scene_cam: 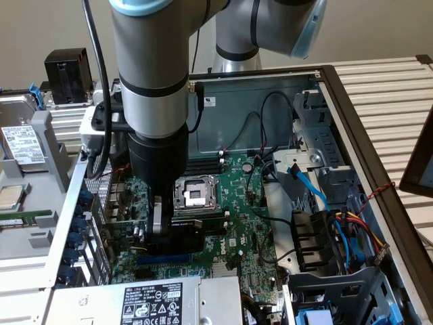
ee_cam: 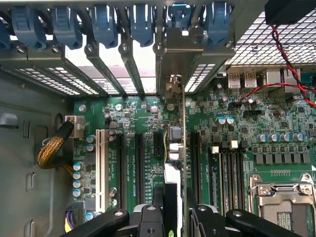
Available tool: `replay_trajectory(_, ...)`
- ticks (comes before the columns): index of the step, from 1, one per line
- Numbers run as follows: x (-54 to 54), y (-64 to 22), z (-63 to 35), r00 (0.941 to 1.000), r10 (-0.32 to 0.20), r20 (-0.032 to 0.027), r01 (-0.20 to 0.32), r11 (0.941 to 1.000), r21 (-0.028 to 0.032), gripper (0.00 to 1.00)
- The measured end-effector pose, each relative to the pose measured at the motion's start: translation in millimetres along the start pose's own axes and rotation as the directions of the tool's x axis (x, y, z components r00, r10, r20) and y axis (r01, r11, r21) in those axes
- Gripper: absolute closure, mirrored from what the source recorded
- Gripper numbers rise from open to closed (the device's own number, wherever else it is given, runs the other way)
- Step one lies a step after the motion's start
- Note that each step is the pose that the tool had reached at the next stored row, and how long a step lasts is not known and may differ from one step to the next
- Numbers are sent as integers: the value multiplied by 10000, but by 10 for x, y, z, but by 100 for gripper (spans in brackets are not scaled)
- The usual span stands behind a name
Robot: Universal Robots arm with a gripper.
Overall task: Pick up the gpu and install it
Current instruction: 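Insert the gpu into the slot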
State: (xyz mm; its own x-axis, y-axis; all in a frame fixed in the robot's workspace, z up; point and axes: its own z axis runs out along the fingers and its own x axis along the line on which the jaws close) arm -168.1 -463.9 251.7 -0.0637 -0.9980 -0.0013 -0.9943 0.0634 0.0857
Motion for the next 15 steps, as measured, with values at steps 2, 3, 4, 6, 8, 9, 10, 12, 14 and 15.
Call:
replay_trajectory(2,-18,1,0,10000,8,-90,-8,10000,7,73)
replay_trajectory(3,-27,2,1,9999,13,-144,-13,10000,12,73)
replay_trajectory(4,-38,2,1,9998,18,-206,-18,10000,16,73)
replay_trajectory(6,-56,3,3,9995,27,-302,-26,10000,22,73)
replay_trajectory(8,-70,8,2,9994,29,-339,-27,10000,60,73)
replay_trajectory(9,-70,13,4,9994,28,-335,-25,10000,95,73)
replay_trajectory(10,-70,17,4,9994,28,-333,-24,9999,126,73)
replay_trajectory(12,-69,24,4,9995,29,-330,-23,9998,192,73)
replay_trajectory(14,-68,29,5,9995,29,-324,-22,9998,205,73)
replay_trajectory(15,-68,35,6,9995,30,-325,-23,9998,205,73)
